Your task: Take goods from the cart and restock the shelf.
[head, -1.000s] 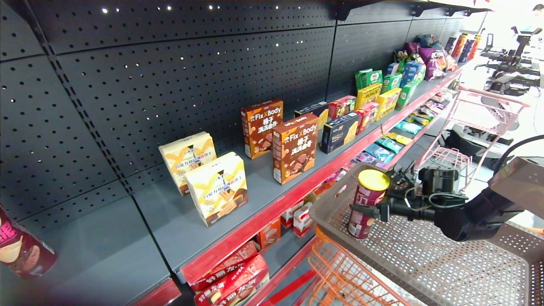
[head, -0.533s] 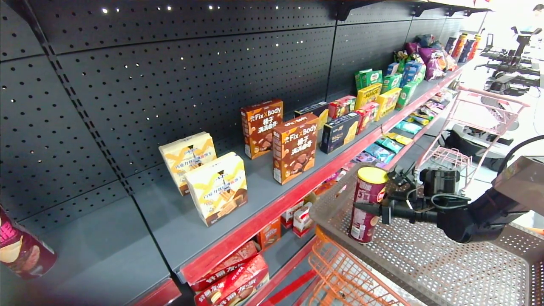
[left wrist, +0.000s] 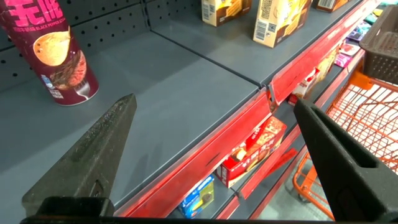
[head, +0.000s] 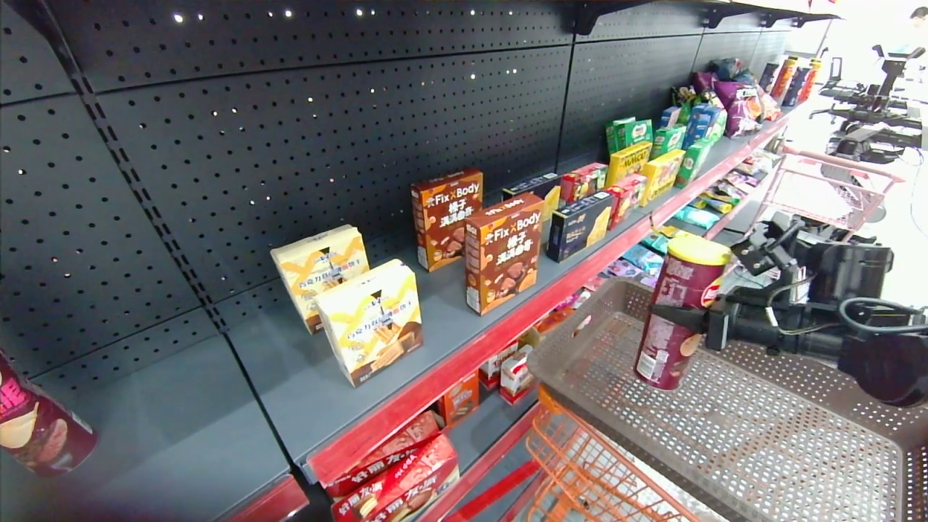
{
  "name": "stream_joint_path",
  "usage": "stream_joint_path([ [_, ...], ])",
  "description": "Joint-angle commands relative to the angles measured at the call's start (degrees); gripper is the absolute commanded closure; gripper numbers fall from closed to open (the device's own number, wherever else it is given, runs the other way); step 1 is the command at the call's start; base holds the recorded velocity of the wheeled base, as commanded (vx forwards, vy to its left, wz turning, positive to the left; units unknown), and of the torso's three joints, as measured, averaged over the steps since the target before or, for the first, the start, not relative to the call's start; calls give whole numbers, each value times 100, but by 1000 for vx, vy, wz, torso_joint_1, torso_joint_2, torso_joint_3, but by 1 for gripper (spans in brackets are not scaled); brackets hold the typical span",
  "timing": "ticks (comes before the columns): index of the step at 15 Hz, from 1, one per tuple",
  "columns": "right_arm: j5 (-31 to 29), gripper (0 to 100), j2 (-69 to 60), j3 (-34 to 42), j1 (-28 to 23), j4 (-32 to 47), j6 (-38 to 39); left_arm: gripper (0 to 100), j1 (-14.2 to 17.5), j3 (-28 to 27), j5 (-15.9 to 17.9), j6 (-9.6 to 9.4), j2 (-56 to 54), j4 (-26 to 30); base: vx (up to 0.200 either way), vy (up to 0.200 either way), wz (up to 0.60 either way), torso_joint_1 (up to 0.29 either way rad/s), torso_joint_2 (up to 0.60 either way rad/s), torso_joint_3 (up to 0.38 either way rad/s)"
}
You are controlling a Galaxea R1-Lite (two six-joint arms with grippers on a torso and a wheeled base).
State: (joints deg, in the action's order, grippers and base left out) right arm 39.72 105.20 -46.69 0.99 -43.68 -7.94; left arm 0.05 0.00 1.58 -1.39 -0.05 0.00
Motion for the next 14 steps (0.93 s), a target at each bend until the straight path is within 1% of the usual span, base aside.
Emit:
stream_joint_path([
  [1, -482, 100, -2057, 1162, 16, 105, 152, 0, 4, 0, 0, 7, 5, 0, 0, 0, 0, 0, 0, 0],
  [2, -1230, 100, -2804, 1584, 121, 342, 143, 0, 4, -9, 0, -2, 5, 0, 0, 0, 0, 0, 0, 0],
  [3, -1915, 100, -3305, 1769, 297, 633, 143, 0, 4, -9, 0, 7, 5, 0, 0, 0, 0, 0, 0, 0],
  [4, -2152, 100, -3480, 1821, 376, 738, 143, 0, 4, 0, 0, -2, 5, 0, 0, 0, 0, 0, 0, 0],
  [5, -2688, 100, -3902, 1856, 490, 1002, 143, 0, 4, -9, 0, -2, 5, 0, 0, 0, 0, 0, 0, 0],
  [7, -3295, 100, -4140, 1865, 516, 1037, 99, 0, 4, -9, 0, -2, 5, 0, 0, 0, 0, 0, 0, 0],
  [8, -3497, 100, -4236, 1892, 516, 1046, 82, 0, 4, -9, 0, 7, 5, 0, 0, 0, 0, 0, 0, 0],
  [10, -3488, 100, -4280, 1962, 596, 984, 55, 0, 4, 0, 0, 7, 5, 0, 0, 0, 0, 0, 0, 0],
  [14, -3515, 100, -4307, 1980, 850, 984, 64, 0, 4, 0, 0, 7, 5, 0, 0, 0, 600, -4, 1, 5],
])
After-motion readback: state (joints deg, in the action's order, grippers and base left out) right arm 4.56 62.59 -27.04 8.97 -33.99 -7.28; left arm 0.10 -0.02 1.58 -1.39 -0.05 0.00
